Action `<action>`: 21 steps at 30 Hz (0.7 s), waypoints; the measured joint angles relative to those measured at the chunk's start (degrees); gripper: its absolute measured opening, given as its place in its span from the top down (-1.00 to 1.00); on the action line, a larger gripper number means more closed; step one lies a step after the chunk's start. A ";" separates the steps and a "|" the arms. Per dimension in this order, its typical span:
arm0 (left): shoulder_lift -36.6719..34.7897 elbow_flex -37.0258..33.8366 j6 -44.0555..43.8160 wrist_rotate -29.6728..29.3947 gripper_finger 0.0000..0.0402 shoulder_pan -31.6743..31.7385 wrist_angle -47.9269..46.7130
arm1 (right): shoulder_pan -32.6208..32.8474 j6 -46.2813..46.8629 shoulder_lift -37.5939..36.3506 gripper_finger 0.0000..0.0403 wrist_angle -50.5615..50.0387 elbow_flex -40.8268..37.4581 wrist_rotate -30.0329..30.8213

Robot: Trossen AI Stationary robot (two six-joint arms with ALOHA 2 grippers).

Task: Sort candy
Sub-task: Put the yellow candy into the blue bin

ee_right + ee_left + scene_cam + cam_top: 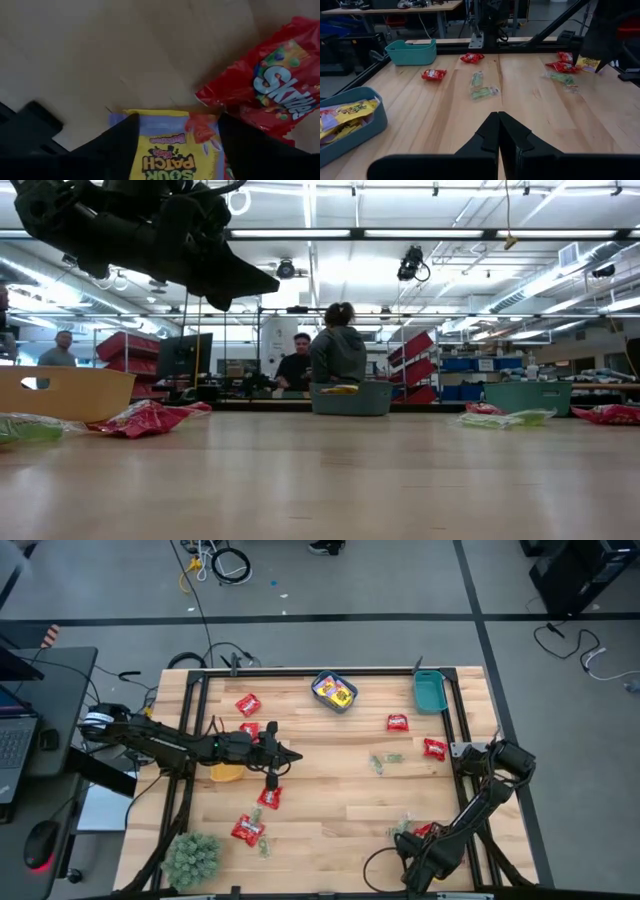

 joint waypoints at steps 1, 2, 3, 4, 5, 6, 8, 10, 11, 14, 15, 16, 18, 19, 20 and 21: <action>0.00 0.01 -0.14 -0.04 0.96 0.00 -0.08 | -0.01 -0.59 0.03 -0.15 -0.15 0.00 -0.21; 0.00 0.01 -0.21 -0.19 0.96 0.00 -0.10 | 0.02 -1.25 0.04 -0.05 -0.30 0.00 -0.31; 0.00 0.01 -0.25 -0.28 0.96 0.00 -0.12 | -0.02 -1.97 0.06 0.07 -0.43 0.00 -0.39; 0.00 0.01 -0.28 -0.32 0.96 0.00 -0.25 | -0.21 -2.56 0.07 0.20 -0.59 0.00 -0.44; 0.00 0.01 -0.31 -0.55 0.96 0.00 -0.31 | -0.34 -3.41 0.06 0.34 -0.92 0.00 -0.50; 0.00 0.01 -0.31 -0.91 0.96 0.00 -0.31 | -0.59 -4.05 0.04 0.49 -1.19 -0.03 -0.65; 0.00 0.01 -0.61 -1.52 0.96 0.00 -0.30 | -1.32 -5.68 -0.14 0.81 -1.42 -0.01 -1.27; 0.00 0.01 -1.42 -2.68 0.96 0.00 -0.38 | -2.26 -7.76 -0.56 0.94 -1.09 0.53 -1.18; 0.00 0.01 -1.70 -3.10 0.96 0.04 -0.63 | -2.81 -8.66 -1.06 0.93 -0.98 0.94 -1.10; 0.00 0.01 -1.82 -4.72 0.96 0.12 -2.26 | -5.04 -11.86 -3.54 0.93 -1.36 2.67 -0.39; 0.00 0.01 -1.84 -5.25 0.96 0.22 -2.65 | -5.97 -13.12 -4.29 0.96 -1.83 3.38 0.47; 0.00 0.01 -2.01 -5.57 0.96 0.30 -2.74 | -6.92 -14.37 -5.10 0.97 -2.64 4.09 1.69; 0.00 0.01 -2.82 -5.62 0.96 0.59 -2.68 | -9.12 -17.37 -6.85 0.98 -4.97 5.76 4.95; 0.00 0.01 -2.92 -5.63 0.96 0.69 -2.63 | -10.33 -19.15 -7.87 0.98 -6.36 6.82 6.73; 0.00 0.01 -2.90 -5.64 0.96 0.77 -2.57 | -11.82 -21.26 -8.75 0.98 -8.56 7.95 8.83; 0.00 0.01 -2.80 -5.64 0.96 0.98 -2.29 | -13.56 -23.39 -9.55 0.98 -10.91 8.97 10.98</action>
